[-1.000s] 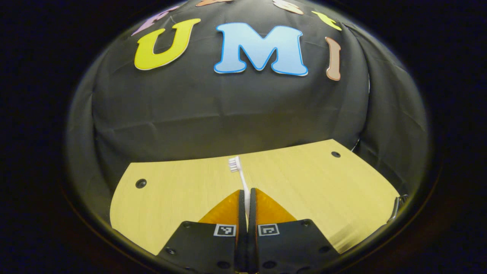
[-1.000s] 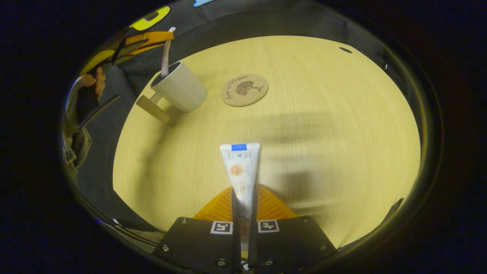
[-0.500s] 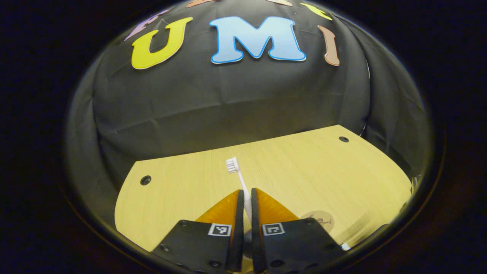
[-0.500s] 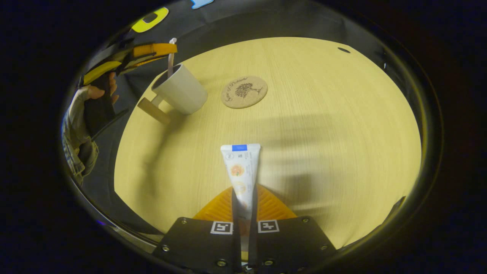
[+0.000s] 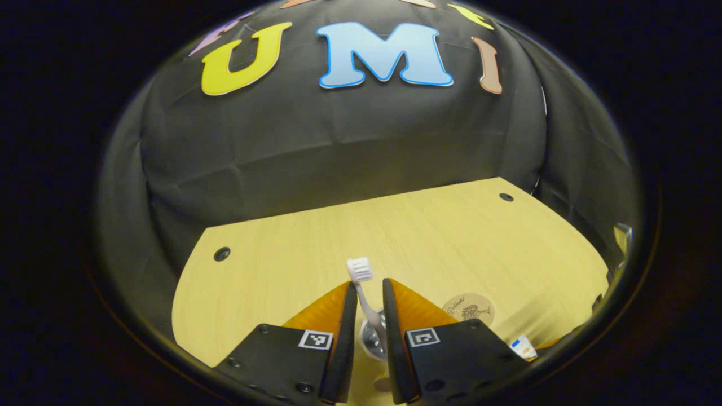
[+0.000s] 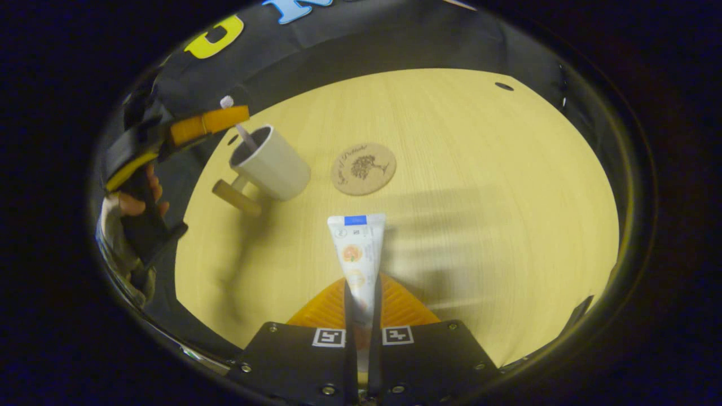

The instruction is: Put the toothbrush and toothpaste on the desktop into the cup, then pick up the cup and place it on the coaster on the desktop.

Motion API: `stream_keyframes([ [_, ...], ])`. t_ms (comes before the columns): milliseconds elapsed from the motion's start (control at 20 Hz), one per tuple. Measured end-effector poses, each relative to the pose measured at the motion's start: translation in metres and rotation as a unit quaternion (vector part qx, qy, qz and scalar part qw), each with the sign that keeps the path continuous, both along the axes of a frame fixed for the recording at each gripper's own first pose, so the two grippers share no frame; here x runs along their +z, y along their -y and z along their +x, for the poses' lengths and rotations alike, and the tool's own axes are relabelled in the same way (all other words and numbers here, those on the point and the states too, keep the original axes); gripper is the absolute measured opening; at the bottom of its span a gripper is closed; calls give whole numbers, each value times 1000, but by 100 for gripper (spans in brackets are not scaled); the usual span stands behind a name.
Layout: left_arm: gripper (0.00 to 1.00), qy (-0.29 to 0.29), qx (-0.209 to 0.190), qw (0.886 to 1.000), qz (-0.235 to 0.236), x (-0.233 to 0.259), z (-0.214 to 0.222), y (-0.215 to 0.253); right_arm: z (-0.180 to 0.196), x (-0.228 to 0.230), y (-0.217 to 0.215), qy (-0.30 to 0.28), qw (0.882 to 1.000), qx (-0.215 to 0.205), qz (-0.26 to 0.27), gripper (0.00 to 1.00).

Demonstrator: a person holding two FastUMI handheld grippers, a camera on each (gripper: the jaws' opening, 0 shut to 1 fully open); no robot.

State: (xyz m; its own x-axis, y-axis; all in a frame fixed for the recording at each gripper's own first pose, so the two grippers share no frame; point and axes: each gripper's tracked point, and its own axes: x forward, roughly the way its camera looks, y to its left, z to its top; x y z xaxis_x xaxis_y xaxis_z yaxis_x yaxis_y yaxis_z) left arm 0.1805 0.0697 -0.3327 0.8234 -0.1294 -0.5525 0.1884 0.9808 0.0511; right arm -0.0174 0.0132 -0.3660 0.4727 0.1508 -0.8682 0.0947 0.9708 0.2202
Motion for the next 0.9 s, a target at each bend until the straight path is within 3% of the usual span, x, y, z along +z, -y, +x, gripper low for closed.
stream_keyframes([
  [100,34,-7,1,1000,-2,0,-15,-8,19,23,-1,22,1000,-10,6,9],
  [150,44,-11,2,1000,-5,0,-22,-11,30,33,-4,33,999,-14,10,9],
  [200,34,-15,3,1000,-10,0,-30,-13,42,42,-7,44,999,-16,14,9],
  [500,34,-29,19,999,-19,5,-73,-49,100,87,-30,91,995,-13,28,9],
  [900,34,-30,74,997,-12,17,-119,-137,167,118,-66,139,988,-30,59,9],
])
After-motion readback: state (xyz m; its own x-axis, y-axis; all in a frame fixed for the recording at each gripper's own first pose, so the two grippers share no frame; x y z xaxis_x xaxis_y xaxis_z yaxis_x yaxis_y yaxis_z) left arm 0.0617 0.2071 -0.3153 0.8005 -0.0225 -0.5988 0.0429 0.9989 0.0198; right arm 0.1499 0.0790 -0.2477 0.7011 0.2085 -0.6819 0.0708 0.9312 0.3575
